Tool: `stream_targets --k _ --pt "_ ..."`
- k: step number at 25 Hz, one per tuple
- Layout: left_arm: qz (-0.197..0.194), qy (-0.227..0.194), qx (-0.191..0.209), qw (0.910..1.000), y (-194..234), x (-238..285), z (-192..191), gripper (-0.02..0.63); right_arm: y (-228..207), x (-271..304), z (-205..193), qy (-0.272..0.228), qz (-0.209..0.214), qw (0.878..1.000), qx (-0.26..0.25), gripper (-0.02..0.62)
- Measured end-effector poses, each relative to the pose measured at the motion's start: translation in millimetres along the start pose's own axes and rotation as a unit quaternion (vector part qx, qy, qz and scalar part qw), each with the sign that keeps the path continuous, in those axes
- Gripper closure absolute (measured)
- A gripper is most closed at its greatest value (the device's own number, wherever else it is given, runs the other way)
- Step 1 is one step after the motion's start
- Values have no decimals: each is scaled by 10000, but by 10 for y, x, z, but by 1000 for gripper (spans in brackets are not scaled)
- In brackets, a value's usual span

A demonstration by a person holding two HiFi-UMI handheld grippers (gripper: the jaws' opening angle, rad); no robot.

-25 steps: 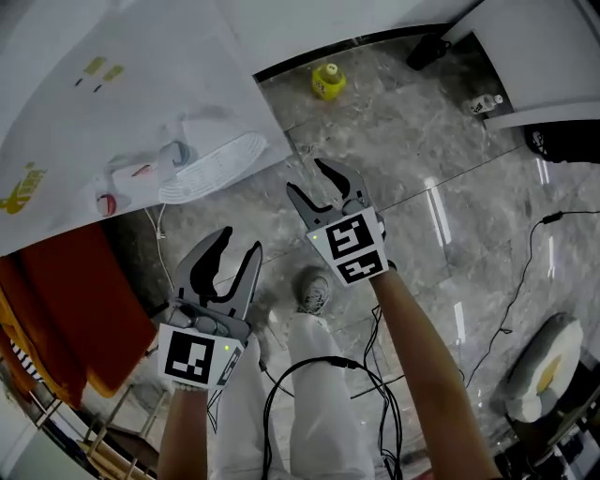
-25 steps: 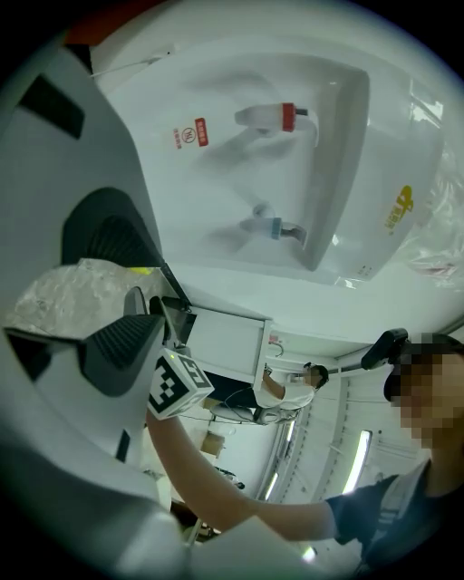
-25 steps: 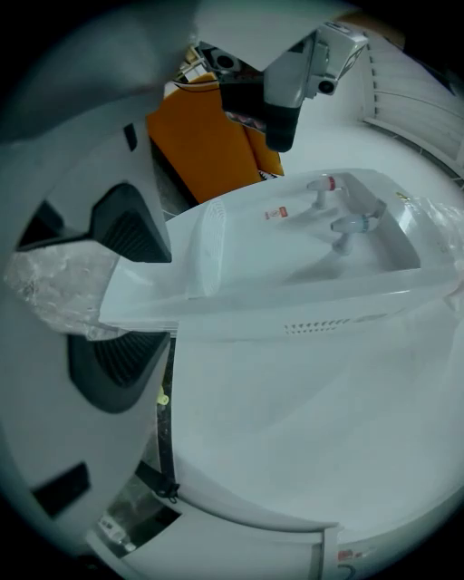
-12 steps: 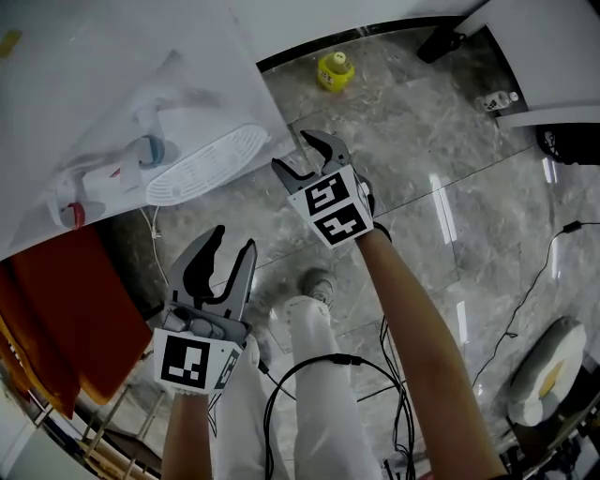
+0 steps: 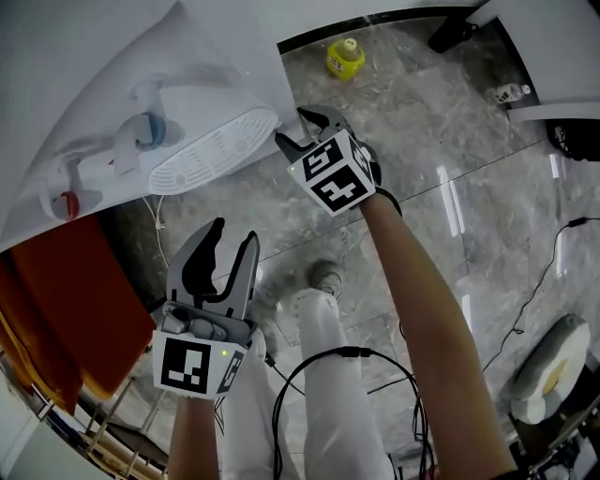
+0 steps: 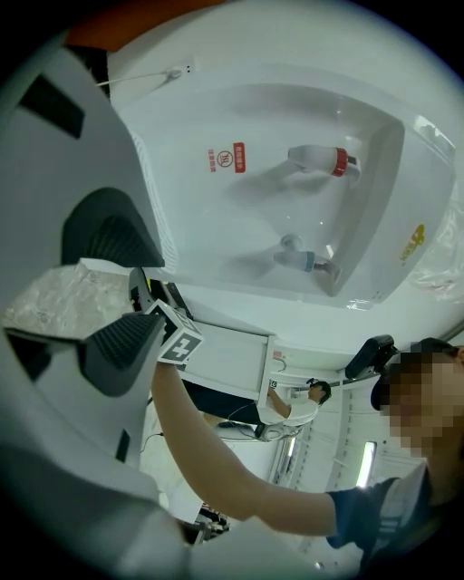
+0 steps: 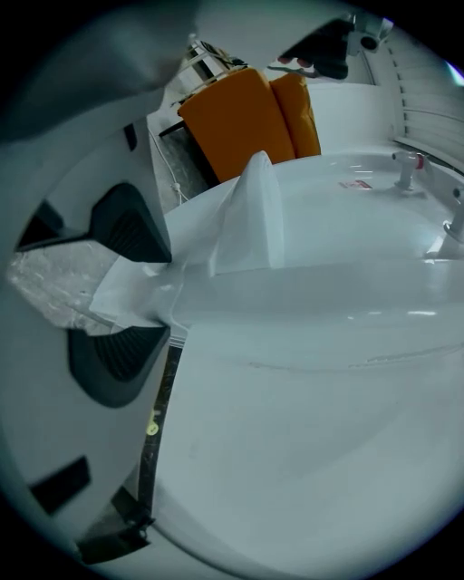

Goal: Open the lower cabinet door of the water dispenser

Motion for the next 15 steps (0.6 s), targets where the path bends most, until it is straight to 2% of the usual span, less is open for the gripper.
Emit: stream_targets --k 6,15 --pt "27 4 20 10000 54 -25 -8 445 -10 -8 3 -26 -45 9997 254 377" --pt "26 -20 -72 10000 65 -69 -52 445 61 -31 -11 -34 -360 9979 533 382"
Point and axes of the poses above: the fingertips, and each gripper's own axes: x forward along the fingers, y to its left, z out of its top, the point moved 10 cm from there along -x, backward along the fingers, and after that the axes turned 13 degrees about -y, right-handed, at the moved point
